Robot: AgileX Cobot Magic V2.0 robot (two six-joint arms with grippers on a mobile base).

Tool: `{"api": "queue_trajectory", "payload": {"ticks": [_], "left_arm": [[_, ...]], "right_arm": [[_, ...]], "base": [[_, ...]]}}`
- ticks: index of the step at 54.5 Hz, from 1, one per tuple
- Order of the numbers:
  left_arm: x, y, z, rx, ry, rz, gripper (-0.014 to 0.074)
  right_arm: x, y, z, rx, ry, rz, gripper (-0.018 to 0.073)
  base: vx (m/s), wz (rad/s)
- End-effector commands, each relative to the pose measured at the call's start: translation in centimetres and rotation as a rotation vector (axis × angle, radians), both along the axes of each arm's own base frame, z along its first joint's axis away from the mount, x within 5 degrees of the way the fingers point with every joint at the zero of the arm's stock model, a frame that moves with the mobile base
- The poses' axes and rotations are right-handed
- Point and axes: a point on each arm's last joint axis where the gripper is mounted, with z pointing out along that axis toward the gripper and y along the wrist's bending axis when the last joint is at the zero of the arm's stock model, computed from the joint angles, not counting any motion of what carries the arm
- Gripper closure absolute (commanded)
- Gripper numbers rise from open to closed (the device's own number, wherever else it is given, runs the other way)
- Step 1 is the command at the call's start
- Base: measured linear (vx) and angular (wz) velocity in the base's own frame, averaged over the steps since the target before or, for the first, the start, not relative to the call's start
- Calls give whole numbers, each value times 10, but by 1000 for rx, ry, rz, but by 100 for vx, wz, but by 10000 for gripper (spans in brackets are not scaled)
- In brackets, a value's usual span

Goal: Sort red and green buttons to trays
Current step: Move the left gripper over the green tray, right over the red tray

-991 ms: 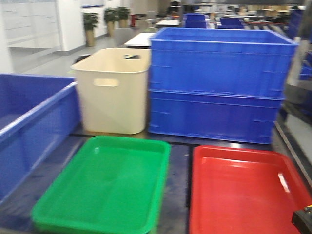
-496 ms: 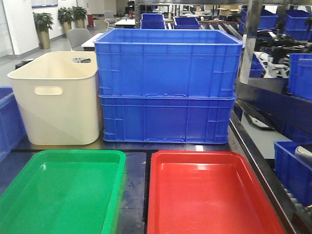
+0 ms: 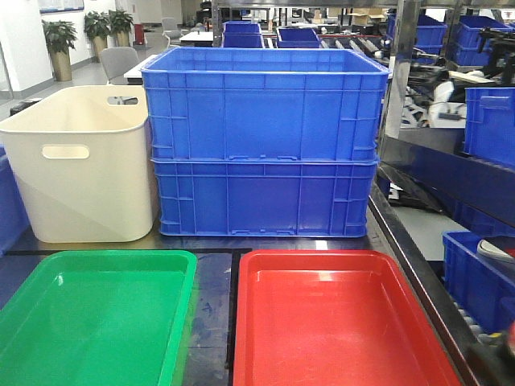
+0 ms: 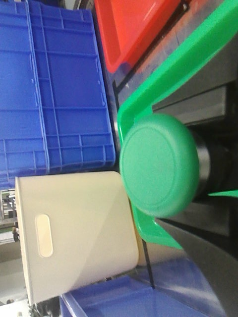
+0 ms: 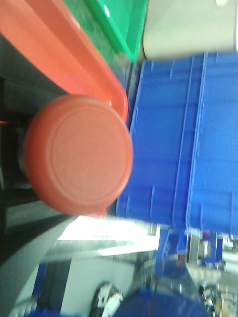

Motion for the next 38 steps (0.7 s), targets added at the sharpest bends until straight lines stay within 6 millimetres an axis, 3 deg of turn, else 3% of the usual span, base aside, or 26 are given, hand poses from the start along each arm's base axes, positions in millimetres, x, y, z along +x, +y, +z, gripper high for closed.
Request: {"api": "queue_trajectory", "payload": {"ticks": [1, 9, 15, 23, 28, 38], "left_arm": [[7, -7, 11, -35, -45, -74, 596], [43, -10, 9, -8, 47, -97, 596], [89, -15, 6, 10, 109, -148, 596], [132, -26, -6, -45, 127, -260, 586], [149, -31, -16, -81, 133, -318, 559], [167, -32, -42, -95, 221, -317, 422]], "right_arm": [[16, 14, 12, 22, -88, 131, 567], [63, 28, 15, 12, -87, 228, 567], [107, 37, 13, 26, -62, 271, 567], [153, 47, -12, 13, 16, 317, 561], [168, 50, -27, 6, 57, 328, 551], [175, 50, -44, -10, 123, 320, 449]], "base": [[0, 0], [0, -1], [0, 0], [0, 0], [0, 0], [0, 0]]}}
